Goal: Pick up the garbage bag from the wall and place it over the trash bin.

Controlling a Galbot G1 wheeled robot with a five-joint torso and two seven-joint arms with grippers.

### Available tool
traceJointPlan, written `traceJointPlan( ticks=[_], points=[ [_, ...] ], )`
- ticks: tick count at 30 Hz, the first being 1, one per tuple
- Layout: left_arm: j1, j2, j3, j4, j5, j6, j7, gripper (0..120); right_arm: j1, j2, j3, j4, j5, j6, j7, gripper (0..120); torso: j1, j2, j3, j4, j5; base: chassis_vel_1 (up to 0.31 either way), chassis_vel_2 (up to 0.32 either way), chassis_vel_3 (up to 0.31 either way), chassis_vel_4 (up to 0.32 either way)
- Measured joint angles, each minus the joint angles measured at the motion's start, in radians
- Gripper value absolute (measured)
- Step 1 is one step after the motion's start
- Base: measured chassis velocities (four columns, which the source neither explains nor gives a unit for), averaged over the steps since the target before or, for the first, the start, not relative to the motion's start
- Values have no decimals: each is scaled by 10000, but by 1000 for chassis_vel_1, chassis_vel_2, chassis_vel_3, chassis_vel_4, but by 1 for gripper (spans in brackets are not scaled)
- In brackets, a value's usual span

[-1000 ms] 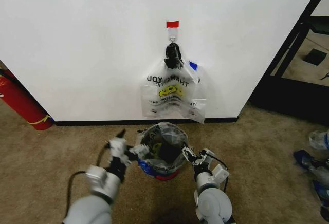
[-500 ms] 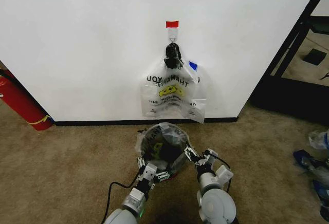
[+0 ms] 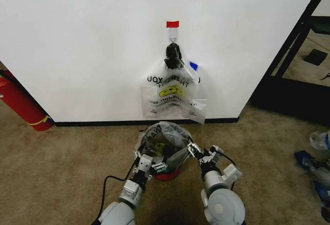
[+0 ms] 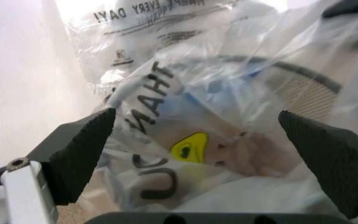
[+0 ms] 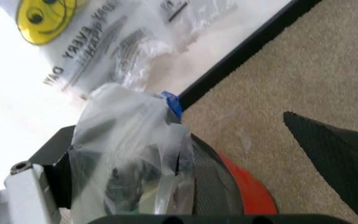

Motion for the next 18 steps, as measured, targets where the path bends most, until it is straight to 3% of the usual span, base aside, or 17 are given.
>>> traceJointPlan(
  ticks=[6, 18],
  points=[
    [19, -230, 122, -116, -41, 19, -9, 100, 80, 122, -41, -376, -221, 80, -68, 100, 0, 0, -1, -1, 0, 0, 0, 0, 0],
    [-238, -544, 503, 1367, 469, -270, -35, 100, -28, 122, -10, -374, -262, 119, -72, 100, 0, 1, -2, -2, 0, 0, 0, 0, 0]
  ],
)
